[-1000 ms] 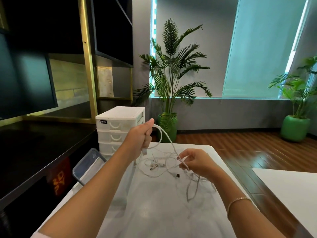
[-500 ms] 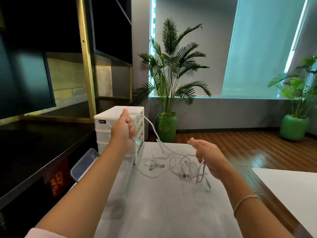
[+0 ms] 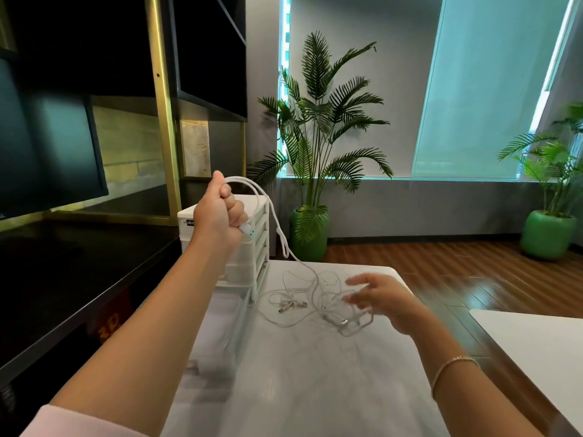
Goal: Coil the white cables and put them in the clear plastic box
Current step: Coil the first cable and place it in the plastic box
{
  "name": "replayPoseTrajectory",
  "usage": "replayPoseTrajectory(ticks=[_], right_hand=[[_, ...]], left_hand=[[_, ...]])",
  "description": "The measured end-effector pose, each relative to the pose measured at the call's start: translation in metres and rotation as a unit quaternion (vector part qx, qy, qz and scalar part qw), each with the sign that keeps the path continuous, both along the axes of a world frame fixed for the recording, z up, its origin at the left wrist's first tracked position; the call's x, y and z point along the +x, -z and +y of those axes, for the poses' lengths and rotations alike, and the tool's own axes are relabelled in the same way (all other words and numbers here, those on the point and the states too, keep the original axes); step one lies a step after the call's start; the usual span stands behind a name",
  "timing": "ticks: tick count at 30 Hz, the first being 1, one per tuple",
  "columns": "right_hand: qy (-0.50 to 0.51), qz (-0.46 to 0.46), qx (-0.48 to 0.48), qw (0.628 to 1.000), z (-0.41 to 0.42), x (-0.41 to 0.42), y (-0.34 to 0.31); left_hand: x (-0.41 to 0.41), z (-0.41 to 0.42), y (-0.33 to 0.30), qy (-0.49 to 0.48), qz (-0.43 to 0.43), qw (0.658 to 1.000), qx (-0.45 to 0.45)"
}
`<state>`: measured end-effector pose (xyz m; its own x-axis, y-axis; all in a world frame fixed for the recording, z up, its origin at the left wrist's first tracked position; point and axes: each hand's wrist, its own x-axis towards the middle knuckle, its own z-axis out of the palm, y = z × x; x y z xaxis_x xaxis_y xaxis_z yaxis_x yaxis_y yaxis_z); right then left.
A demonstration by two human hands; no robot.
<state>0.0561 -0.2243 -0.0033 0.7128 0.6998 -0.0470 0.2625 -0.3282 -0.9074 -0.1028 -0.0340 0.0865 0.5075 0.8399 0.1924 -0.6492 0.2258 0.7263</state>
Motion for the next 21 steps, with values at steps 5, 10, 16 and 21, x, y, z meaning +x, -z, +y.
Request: replayPoseTrajectory(ticks=[5,10,16,21], right_hand=[[-0.072,-0.139,-0.311,0.937,0.007,-0.006,0.001],[-0.003,-0.184,-0.202,0.962,0.035,-0.01,0.005],[0.114,-0.241,-0.126,0.956,0.06,-0.023,0.021],[0.111,-0.245,-0.089,0.959,0.071,-0.022,0.005]], left_hand=[[0.003,-0.013,-0.02,0.051,-0.04,0.997,0.042],[0.01,-0.031,-0.032,0.126,-0.069,0.987,0.068],[0.011,-0.04,-0.042,0.166,-0.096,0.979,0.068],[0.01,-0.035,-0.041,0.177,-0.101,0.977,0.063]])
